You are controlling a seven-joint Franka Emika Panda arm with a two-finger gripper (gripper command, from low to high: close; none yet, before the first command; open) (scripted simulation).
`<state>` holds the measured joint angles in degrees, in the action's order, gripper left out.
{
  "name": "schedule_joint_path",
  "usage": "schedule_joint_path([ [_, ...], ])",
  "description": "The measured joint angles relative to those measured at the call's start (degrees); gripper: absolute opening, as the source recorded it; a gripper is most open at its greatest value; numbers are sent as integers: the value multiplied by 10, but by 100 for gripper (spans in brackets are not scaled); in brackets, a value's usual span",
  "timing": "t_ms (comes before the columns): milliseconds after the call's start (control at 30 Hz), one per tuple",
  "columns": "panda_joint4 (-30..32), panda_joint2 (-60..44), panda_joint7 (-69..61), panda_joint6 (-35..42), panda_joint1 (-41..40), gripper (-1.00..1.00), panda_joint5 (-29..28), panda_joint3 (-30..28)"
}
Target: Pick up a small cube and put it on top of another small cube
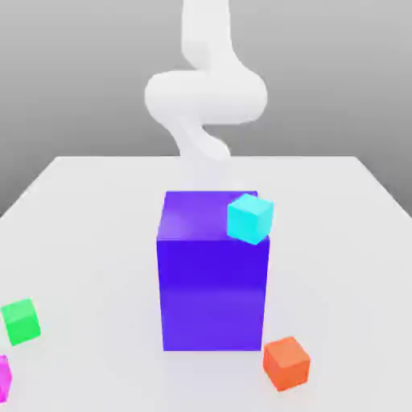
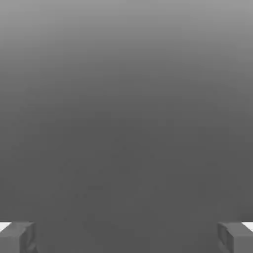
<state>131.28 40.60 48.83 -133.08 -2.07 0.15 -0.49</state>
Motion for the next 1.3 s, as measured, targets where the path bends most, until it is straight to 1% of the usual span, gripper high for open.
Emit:
schedule_joint_path([
  [300,-18,-190,109,-47,-69,0,5,-25],
  [600,-36,-377,209,-94,-127,0,20,-67],
  [800,-48,-503,265,-124,-166,0,46,-87],
  [1000,-61,-631,311,-153,-201,0,85,-109],
  [1133,-78,-714,305,-205,-223,0,111,-93],
  [1167,-82,-731,303,-218,-228,-100,115,-88],
  [1300,-82,-731,303,-219,-228,-100,116,-87],
])
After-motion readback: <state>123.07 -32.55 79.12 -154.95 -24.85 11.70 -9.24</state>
